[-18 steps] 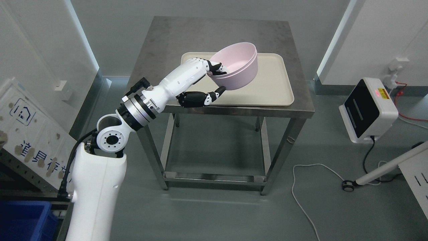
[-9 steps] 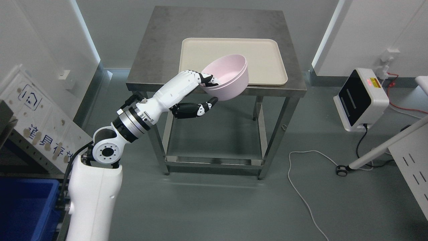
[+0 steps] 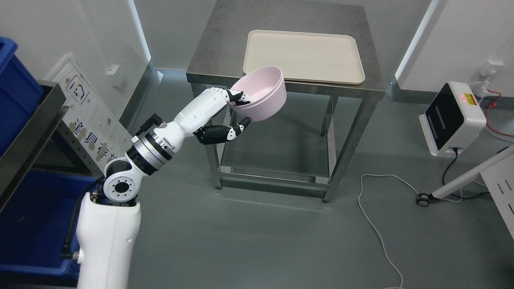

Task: Stack pink IKEA bowls on left shelf middle
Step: 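Hold the stacked bowls up in the left hand while turning toward the shelf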

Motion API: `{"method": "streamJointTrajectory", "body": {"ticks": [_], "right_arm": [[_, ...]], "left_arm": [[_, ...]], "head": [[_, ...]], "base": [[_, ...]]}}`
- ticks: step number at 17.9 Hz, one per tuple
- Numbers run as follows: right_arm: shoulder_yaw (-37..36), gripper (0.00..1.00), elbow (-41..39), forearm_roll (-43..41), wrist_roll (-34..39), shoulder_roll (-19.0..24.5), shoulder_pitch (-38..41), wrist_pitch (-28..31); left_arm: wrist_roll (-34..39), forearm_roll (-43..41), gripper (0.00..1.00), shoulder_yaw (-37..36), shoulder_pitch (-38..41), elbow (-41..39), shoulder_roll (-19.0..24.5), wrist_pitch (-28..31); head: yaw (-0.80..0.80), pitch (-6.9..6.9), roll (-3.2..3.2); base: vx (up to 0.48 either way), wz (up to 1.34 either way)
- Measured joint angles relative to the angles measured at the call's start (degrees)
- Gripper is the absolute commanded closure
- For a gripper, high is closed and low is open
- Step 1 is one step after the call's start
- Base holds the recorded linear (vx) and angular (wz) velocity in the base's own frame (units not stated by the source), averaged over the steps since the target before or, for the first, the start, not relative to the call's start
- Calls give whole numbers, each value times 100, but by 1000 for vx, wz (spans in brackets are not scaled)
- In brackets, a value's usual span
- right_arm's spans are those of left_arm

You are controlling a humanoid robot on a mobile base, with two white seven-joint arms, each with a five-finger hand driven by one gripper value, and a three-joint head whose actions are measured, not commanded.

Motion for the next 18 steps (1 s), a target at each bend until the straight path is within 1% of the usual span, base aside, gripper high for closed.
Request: {"method": "streamJointTrajectory", "body": {"ticks": [7, 13, 18], "right_arm": [[0, 0, 0, 0, 0, 0, 1, 0], [0, 0, 0, 0, 0, 0, 0, 0], [0, 0, 0, 0, 0, 0, 0, 0]], "left_arm": [[0, 3, 95, 110, 49, 2, 0, -2], [0, 8, 95, 142, 60, -5, 0, -7], [26, 23, 95, 153, -269, -20, 0, 29]], "head": [[0, 0, 0], [0, 0, 0], [0, 0, 0]], "base": [[-243, 276], [-224, 801], [-194, 860]]}}
